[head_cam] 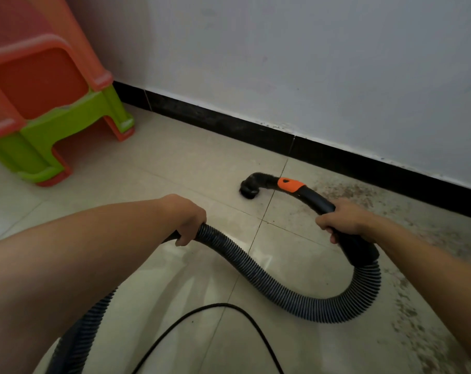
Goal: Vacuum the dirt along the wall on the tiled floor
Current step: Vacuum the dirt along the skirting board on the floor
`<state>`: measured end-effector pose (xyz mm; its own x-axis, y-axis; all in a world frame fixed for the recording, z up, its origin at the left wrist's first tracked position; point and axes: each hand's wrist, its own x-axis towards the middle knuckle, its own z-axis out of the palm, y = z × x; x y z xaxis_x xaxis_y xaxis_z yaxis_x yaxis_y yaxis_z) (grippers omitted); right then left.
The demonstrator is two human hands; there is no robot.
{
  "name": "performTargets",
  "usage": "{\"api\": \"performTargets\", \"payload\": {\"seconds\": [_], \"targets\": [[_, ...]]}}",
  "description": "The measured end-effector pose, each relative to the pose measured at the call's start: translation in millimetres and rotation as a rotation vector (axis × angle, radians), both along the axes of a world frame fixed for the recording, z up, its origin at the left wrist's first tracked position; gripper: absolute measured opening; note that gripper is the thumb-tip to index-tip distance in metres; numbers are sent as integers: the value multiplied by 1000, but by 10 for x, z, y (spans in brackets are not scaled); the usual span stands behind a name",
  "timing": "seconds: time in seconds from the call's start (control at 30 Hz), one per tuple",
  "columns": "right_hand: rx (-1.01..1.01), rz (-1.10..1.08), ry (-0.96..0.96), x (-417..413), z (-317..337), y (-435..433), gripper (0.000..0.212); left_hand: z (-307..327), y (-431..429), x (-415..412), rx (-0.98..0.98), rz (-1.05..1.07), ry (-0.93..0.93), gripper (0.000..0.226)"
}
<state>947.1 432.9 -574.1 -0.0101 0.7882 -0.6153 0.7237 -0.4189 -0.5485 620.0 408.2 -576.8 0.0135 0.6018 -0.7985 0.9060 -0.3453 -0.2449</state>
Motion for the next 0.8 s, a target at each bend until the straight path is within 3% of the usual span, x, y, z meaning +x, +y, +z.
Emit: {"api": "performTargets", "payload": {"seconds": [0.13, 0.37, 0.57, 0.8], "targets": [[103, -187, -96, 58, -164, 143, 33, 44, 31, 45, 85, 63, -38, 52], [111, -279, 66, -283, -219, 459, 34, 187, -40, -421, 64, 165, 54, 48], [10, -133, 84, -302, -171, 491, 32, 88, -151, -502, -91, 139, 119, 54], [-81, -3, -44, 425, 108, 53, 7, -142, -213, 82, -172, 4, -38, 55]]}}
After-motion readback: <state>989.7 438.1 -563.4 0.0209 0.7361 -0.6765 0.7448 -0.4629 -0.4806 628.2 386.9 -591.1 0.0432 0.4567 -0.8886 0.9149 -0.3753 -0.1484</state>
